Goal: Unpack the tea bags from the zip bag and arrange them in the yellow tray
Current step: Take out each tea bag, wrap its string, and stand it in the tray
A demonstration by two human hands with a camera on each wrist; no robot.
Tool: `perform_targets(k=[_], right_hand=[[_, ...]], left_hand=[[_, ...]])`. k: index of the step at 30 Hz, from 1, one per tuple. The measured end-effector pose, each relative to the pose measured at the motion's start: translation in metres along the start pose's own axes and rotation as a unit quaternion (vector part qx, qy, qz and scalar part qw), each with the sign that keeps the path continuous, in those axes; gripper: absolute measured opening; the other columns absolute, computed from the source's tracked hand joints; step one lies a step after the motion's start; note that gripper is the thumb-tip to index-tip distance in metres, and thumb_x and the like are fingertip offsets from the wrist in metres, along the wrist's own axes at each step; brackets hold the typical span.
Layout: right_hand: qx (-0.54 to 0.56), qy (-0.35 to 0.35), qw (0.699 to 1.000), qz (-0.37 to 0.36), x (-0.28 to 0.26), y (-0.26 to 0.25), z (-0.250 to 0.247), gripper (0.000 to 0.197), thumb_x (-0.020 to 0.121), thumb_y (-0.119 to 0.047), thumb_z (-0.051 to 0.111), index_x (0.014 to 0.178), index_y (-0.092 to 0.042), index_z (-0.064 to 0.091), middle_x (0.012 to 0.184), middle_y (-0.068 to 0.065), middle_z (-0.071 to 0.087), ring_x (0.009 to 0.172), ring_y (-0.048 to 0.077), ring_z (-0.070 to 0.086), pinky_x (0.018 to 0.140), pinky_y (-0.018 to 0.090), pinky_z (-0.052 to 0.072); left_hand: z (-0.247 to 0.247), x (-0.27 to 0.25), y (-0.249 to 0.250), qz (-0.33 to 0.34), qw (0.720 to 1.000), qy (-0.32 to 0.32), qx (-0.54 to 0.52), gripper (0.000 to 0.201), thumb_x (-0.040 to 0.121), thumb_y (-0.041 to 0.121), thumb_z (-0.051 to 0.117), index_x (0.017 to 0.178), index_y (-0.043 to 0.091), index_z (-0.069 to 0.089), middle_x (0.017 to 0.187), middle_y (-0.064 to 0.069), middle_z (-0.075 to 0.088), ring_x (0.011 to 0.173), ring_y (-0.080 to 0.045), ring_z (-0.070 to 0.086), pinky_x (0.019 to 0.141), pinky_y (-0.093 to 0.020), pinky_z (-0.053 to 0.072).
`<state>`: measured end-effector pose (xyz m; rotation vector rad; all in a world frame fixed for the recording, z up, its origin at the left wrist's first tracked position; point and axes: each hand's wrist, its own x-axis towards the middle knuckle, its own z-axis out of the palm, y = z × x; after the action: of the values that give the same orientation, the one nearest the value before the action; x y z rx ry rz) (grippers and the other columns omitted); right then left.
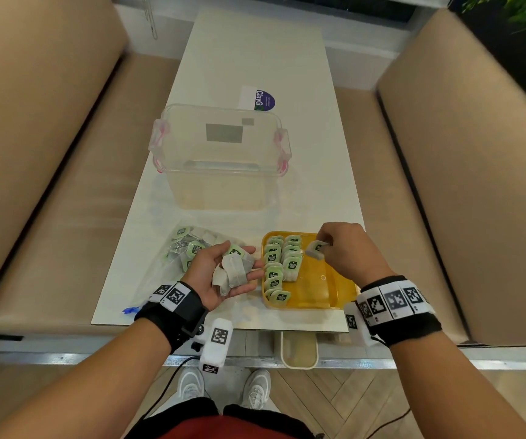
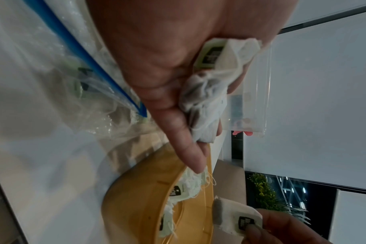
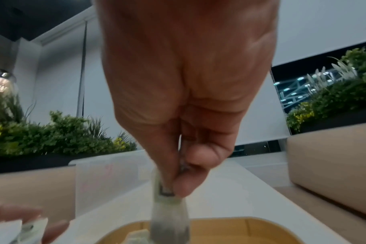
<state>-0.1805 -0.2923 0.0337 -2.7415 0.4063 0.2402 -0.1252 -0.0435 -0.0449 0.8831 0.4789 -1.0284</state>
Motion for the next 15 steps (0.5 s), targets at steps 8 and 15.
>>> perform_targets(k=[8,15], right_hand=[[0.007,-0.066,0.998,0.004,-0.004,-0.009,0.007,0.027,0.085,-0.003,0.055,0.097,-0.015,0.076,0.099,0.004,0.071,0.087,0.020,0.063,0.072,0.029,0.052],[0.001,-0.128,0.992,0.006,-0.008,-0.006,0.036,0.030,0.086,-0.002,0.053,0.102,-0.013,0.075,0.102,0.004,0.071,0.094,0.020,0.063,0.070,0.026,0.048]], left_hand=[[0.000,-0.001,0.000,0.002,1.000,0.000,0.008,0.051,0.103,0.046,0.038,0.121,0.009,0.068,0.121,-0.022,0.070,0.103,-0.032,0.072,0.085,-0.049,0.053],[-0.002,-0.001,0.002,0.000,1.000,0.000,0.006,0.051,0.103,0.046,0.038,0.123,0.009,0.067,0.119,-0.021,0.071,0.101,-0.033,0.073,0.083,-0.049,0.055]])
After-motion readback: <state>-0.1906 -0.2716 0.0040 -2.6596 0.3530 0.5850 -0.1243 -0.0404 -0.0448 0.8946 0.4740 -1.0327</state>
